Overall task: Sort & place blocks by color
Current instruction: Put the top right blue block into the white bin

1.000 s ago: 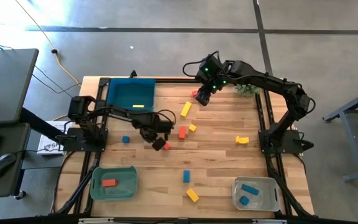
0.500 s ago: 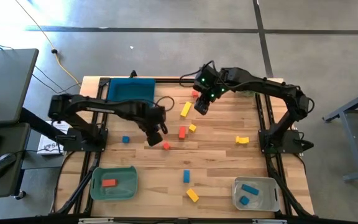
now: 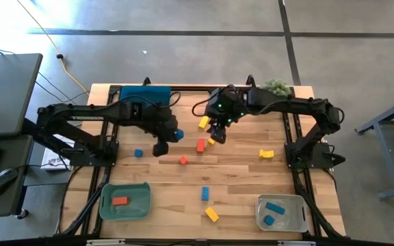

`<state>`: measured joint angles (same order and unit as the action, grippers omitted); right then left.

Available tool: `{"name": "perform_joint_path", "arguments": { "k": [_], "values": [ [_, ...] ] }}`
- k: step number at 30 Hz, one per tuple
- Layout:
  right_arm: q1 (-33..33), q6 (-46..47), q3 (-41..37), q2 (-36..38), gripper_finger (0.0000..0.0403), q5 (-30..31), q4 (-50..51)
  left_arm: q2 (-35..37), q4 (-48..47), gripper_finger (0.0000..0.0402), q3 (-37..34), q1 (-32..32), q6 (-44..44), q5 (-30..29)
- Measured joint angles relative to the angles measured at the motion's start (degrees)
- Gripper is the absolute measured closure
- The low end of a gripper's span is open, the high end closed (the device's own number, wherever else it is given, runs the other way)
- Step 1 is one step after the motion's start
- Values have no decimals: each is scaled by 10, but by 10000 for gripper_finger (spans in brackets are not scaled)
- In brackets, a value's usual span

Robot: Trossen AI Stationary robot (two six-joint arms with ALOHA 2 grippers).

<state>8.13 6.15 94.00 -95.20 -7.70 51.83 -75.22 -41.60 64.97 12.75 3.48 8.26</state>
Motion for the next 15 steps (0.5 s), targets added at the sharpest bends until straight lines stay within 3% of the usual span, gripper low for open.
{"name": "perform_joint_path", "arguments": {
  "k": [3,10,15],
  "values": [
    [-18,-21,0,0,229,7,-39,4,10,383,0,-2,39,0],
    [-48,-17,0,0,227,91,-121,3,44,382,0,-2,96,-1],
    [-57,-17,0,0,212,105,-170,3,65,382,0,-2,121,-1]
  ]
}}
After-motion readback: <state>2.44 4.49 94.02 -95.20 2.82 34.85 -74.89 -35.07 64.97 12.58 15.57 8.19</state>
